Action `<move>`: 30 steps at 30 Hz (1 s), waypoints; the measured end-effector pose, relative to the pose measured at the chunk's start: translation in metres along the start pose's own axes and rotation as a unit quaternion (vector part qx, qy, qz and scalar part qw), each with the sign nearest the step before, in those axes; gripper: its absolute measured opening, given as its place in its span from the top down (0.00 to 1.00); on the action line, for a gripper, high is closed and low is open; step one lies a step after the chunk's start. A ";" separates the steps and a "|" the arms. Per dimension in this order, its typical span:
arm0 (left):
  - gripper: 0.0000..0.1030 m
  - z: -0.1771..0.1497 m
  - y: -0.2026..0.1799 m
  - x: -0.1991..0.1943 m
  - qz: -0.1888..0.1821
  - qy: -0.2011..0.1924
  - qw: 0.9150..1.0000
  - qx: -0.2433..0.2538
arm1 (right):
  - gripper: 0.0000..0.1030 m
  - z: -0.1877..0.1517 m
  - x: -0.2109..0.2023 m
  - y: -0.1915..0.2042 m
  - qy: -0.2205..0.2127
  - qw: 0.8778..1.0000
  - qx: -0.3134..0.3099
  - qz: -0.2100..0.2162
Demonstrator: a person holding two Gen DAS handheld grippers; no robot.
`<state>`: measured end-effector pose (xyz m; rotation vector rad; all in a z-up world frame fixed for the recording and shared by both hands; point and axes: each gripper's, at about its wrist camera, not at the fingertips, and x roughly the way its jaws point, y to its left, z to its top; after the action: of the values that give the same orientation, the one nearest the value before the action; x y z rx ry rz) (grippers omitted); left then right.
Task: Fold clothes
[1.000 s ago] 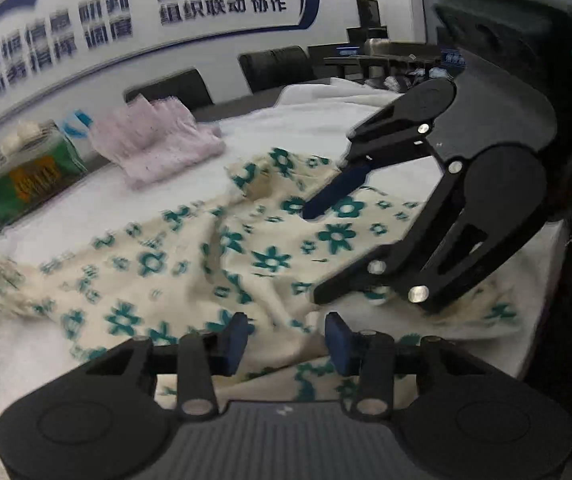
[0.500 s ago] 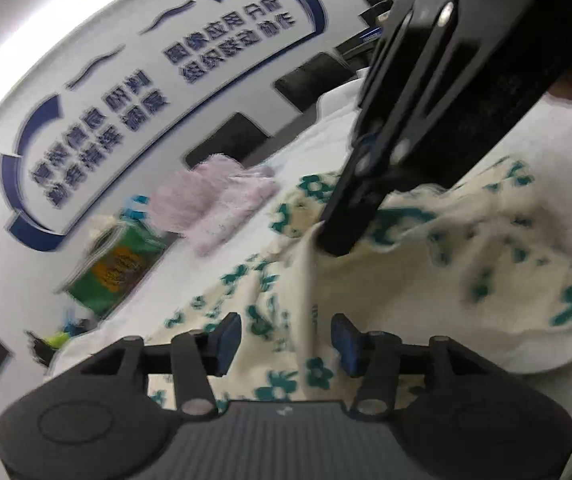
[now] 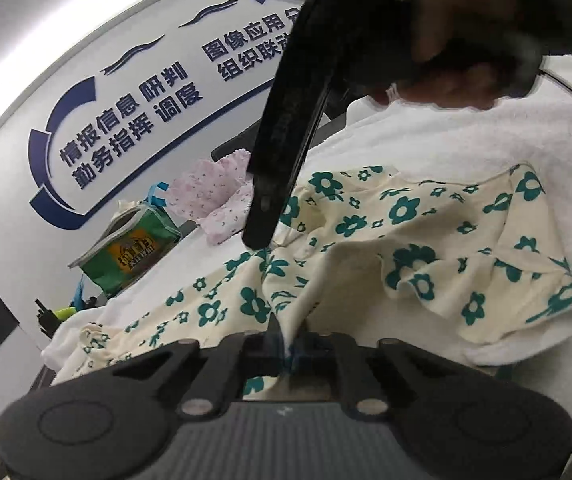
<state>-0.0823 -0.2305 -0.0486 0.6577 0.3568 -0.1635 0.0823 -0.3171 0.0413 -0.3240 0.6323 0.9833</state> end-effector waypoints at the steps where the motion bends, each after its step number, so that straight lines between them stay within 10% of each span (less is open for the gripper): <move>1: 0.85 -0.001 0.000 0.000 0.004 0.001 1.000 0.007 | 0.62 0.004 0.012 -0.007 0.015 1.000 0.003 0.009; 3: 0.76 -0.003 0.001 0.000 0.001 0.004 1.000 0.009 | 0.62 0.008 0.031 -0.018 0.041 0.999 0.007 0.031; 8: 0.97 -0.005 0.009 0.002 -0.021 0.005 0.999 -0.034 | 0.73 0.003 0.065 -0.026 0.113 0.991 0.001 0.074; 10: 0.97 -0.004 0.012 -0.002 -0.021 -0.008 0.998 -0.051 | 0.95 0.002 0.059 -0.021 0.111 0.991 -0.019 0.074; 16: 0.97 -0.004 0.032 -0.019 -0.027 -0.042 0.988 -0.147 | 0.95 0.008 0.010 -0.021 0.014 0.998 -0.008 0.065; 24: 0.83 -0.046 0.086 -0.032 -0.113 -0.012 0.917 -0.383 | 0.94 0.030 0.040 -0.001 -0.020 0.998 -0.014 0.059; 30: 0.51 -0.055 0.105 -0.050 -0.134 -0.013 0.898 -0.419 | 0.72 0.026 0.073 0.013 0.006 1.000 -0.025 -0.006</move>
<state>-0.1163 -0.1123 -0.0108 -0.2540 0.4463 -0.2572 0.1090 -0.2479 0.0160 -0.3777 0.6163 0.9875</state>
